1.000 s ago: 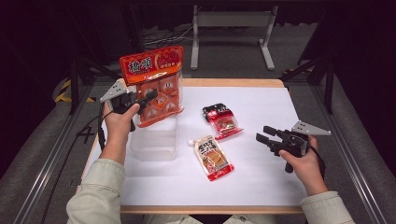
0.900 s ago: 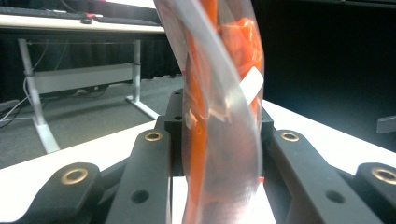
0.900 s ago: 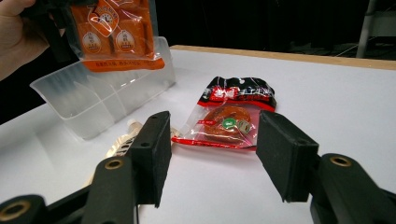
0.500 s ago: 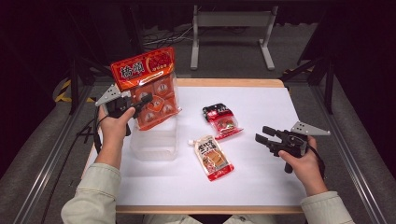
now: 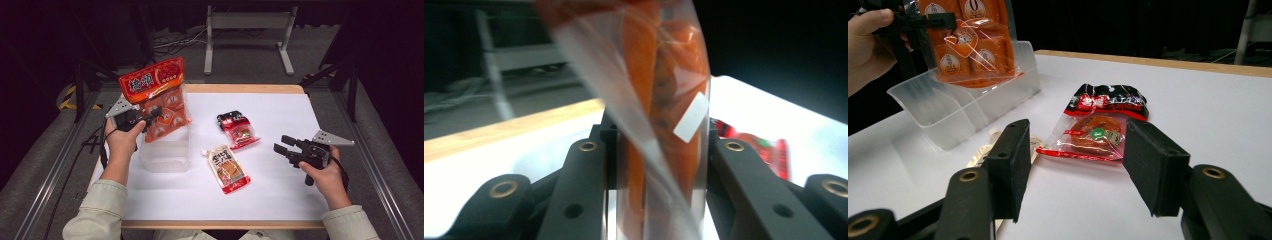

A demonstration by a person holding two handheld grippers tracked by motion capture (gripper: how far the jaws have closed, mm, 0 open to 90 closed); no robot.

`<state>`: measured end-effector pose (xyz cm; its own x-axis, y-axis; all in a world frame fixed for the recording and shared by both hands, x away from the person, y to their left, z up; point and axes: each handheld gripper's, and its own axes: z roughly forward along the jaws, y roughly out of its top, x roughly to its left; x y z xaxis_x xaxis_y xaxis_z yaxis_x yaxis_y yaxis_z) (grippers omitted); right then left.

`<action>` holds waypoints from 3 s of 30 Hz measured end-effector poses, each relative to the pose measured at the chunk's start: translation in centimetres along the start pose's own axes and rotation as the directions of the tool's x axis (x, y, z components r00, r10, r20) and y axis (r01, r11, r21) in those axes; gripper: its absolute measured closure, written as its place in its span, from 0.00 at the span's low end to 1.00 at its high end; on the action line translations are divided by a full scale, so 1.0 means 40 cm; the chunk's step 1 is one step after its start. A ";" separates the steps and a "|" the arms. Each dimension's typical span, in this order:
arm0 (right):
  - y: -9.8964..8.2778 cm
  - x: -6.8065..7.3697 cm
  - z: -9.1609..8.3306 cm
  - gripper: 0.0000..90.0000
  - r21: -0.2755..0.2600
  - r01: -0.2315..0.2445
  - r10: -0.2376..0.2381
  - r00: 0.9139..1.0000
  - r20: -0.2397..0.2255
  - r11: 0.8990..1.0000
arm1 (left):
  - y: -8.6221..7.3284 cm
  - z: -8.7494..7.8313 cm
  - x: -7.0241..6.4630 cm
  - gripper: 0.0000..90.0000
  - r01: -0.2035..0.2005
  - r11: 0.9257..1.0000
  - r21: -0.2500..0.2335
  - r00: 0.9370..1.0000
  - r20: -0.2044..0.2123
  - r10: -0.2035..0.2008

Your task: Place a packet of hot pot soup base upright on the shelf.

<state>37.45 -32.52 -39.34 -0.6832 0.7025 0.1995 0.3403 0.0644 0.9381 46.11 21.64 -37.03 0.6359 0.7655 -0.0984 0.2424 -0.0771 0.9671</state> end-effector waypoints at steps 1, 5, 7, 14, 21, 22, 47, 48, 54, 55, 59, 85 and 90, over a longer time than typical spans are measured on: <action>0.000 0.001 0.000 0.50 0.001 0.000 0.000 1.000 -0.001 1.000 | 0.000 0.001 -0.001 0.78 -0.021 1.000 0.016 0.999 -0.032 0.021; -0.001 0.002 0.002 0.50 0.003 0.000 0.000 1.000 -0.003 1.000 | -0.018 0.019 0.006 0.78 -0.004 1.000 0.018 0.999 -0.037 0.005; -0.001 0.002 0.003 0.50 0.003 0.005 -0.005 1.000 -0.009 1.000 | -0.023 0.032 0.010 0.78 0.010 1.000 0.026 1.000 0.015 -0.010; -0.002 0.000 0.001 0.50 0.001 -0.001 0.001 1.000 -0.009 1.000 | -0.013 0.044 0.004 0.78 -0.014 0.995 0.102 0.998 0.056 0.009; -0.002 0.003 0.004 0.49 0.002 0.002 -0.002 1.000 -0.015 1.000 | -0.006 0.065 0.006 0.79 0.020 0.999 0.038 0.999 0.035 -0.021; -0.002 0.003 0.005 0.49 0.002 0.002 -0.002 1.000 -0.018 1.000 | -0.006 0.066 0.009 0.79 0.024 0.999 0.027 0.999 0.038 -0.025; -0.007 0.005 0.004 0.48 0.004 0.002 -0.002 1.000 -0.021 1.000 | -0.029 0.020 0.030 0.78 0.082 0.967 0.241 0.991 0.079 -0.103; -0.007 0.006 0.004 0.48 0.005 0.002 -0.001 1.000 -0.022 1.000 | -0.042 0.021 0.031 0.78 0.081 0.964 0.254 0.992 0.075 -0.104; -0.008 0.008 0.006 0.48 0.006 0.001 -0.001 1.000 -0.031 1.000 | -0.066 0.010 0.031 0.78 0.056 0.974 0.221 0.992 0.101 -0.080; -0.009 0.009 0.008 0.48 0.009 0.001 -0.001 1.000 -0.031 1.000 | -0.062 0.009 0.023 0.78 0.019 0.973 0.228 0.993 0.108 -0.045; -0.008 0.010 0.008 0.48 0.006 0.004 -0.004 0.999 -0.038 1.000 | -0.069 0.005 0.020 0.78 0.030 0.976 0.214 0.992 0.111 -0.055; -0.006 0.002 0.021 0.47 0.006 0.015 -0.015 1.000 -0.019 1.000 | -0.014 -0.105 -0.013 0.13 0.058 0.989 0.134 0.993 -0.107 -0.044; -0.002 0.007 0.021 0.49 0.026 0.024 -0.024 1.000 -0.014 0.999 | -0.017 -0.147 -0.036 0.10 0.034 0.989 0.143 0.999 -0.047 -0.028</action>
<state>37.79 -31.75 -39.59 -0.7002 0.6906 0.1811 0.3403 0.0998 0.9350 40.69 24.35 -36.15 0.5940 0.7963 -0.1142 0.3666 -0.1416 0.9195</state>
